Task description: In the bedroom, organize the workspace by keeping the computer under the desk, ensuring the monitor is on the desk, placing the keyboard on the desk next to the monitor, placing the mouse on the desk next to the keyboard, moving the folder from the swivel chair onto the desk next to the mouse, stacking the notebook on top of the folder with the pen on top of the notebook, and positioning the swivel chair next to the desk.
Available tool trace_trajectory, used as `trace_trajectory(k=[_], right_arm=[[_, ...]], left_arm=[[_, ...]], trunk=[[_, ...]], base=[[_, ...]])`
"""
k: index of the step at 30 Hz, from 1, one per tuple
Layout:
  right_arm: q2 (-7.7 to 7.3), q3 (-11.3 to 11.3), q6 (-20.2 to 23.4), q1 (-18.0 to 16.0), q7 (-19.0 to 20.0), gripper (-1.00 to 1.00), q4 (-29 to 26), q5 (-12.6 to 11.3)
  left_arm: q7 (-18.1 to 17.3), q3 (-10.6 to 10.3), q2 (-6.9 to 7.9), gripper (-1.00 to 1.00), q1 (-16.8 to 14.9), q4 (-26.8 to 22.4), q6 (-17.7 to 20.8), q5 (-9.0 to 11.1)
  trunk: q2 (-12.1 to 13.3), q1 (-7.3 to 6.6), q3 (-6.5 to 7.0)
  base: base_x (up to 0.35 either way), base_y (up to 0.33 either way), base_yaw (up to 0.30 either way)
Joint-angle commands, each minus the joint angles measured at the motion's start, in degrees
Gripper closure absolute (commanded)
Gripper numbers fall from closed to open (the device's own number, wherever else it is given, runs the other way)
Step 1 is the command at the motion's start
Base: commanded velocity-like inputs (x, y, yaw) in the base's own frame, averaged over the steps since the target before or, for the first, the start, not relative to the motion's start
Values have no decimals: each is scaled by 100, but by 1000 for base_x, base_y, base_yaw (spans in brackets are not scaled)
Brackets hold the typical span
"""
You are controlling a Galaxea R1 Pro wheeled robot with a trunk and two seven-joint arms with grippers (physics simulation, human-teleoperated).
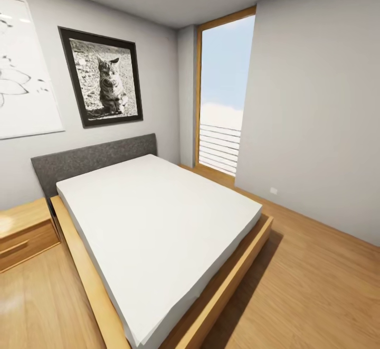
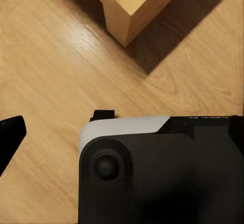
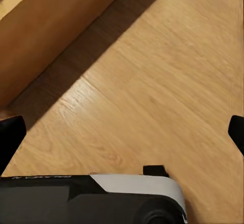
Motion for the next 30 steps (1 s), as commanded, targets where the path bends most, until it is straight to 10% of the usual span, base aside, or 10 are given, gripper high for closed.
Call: trace_trajectory(k=[1,13,30], right_arm=[[1,-3,-40,-1,-7,-100,-57,-12],[-41,-41,-183,-14,-432,-100,-1355,-30],[-45,-44,-807,-17,-533,-100,-900,-11]], left_arm=[[6,2,-1,-100,0,-13,-56,2],[31,2,1,-100,0,-444,-330,38],[30,-3,75,-100,1,-451,-1870,569]], trunk=[[37,-22,12],[519,-286,228],[599,-329,264]], base=[[0,0,0],[0,0,0],[0,0,1]])
